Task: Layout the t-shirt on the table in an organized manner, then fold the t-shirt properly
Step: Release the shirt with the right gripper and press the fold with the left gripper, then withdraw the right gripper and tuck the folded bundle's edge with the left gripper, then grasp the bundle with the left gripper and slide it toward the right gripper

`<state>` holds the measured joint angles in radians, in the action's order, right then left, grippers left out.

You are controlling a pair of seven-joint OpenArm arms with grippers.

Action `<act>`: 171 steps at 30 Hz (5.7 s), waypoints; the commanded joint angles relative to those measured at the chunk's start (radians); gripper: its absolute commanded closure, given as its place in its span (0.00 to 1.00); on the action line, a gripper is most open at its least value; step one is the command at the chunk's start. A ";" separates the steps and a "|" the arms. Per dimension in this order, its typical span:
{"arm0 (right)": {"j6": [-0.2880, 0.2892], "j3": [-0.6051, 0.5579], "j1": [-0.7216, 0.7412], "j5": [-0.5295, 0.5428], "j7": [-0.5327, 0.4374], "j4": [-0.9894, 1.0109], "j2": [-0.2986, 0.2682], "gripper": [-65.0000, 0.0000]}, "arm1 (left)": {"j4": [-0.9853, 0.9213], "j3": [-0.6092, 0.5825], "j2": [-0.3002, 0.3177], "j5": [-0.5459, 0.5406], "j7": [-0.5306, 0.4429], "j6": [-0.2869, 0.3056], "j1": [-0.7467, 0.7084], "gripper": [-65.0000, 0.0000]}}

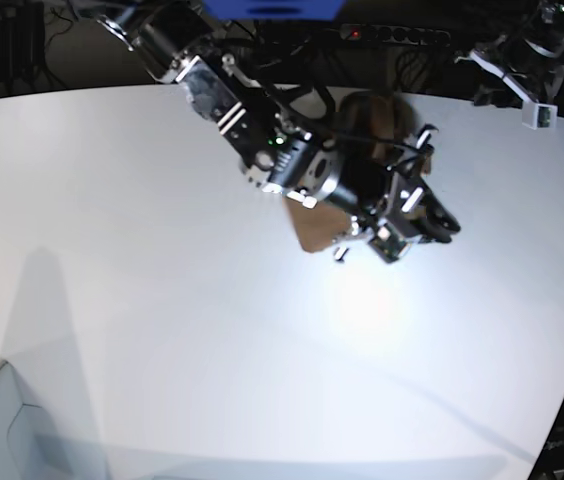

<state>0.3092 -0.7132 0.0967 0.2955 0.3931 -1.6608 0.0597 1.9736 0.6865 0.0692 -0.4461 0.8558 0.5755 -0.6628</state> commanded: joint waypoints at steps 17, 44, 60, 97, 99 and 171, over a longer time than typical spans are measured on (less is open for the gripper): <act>0.005 0.510 -0.252 0.006 -0.024 -0.141 -0.111 0.90 | 0.053 -0.353 0.120 -0.319 -0.017 0.123 0.034 0.68; 0.006 0.682 -0.389 0.006 -0.023 -0.143 -0.172 0.90 | -0.230 -0.397 0.209 -0.440 -0.019 -0.274 0.429 0.77; 0.009 0.714 -0.406 0.006 -0.023 -0.144 -0.168 0.90 | -0.388 -0.156 0.255 -0.446 -0.019 -0.272 0.498 0.77; 0.009 0.717 -0.409 0.008 -0.015 -0.138 -0.171 0.90 | -0.136 -0.385 0.156 -0.385 0.153 -0.283 0.410 0.77; 0.009 0.717 -0.409 0.008 -0.015 -0.138 -0.169 0.90 | -0.182 -0.342 0.156 -0.352 0.153 -0.282 0.443 0.77; 0.009 0.745 -0.458 0.006 -0.015 -0.138 -0.172 0.90 | -0.534 -0.344 0.011 -0.434 0.202 -0.272 0.452 0.17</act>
<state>0.3096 0.0299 -0.3637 0.2916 0.3996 -1.7821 -0.1055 1.4517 0.3485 0.0772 -0.9554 1.0145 0.3309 -0.2012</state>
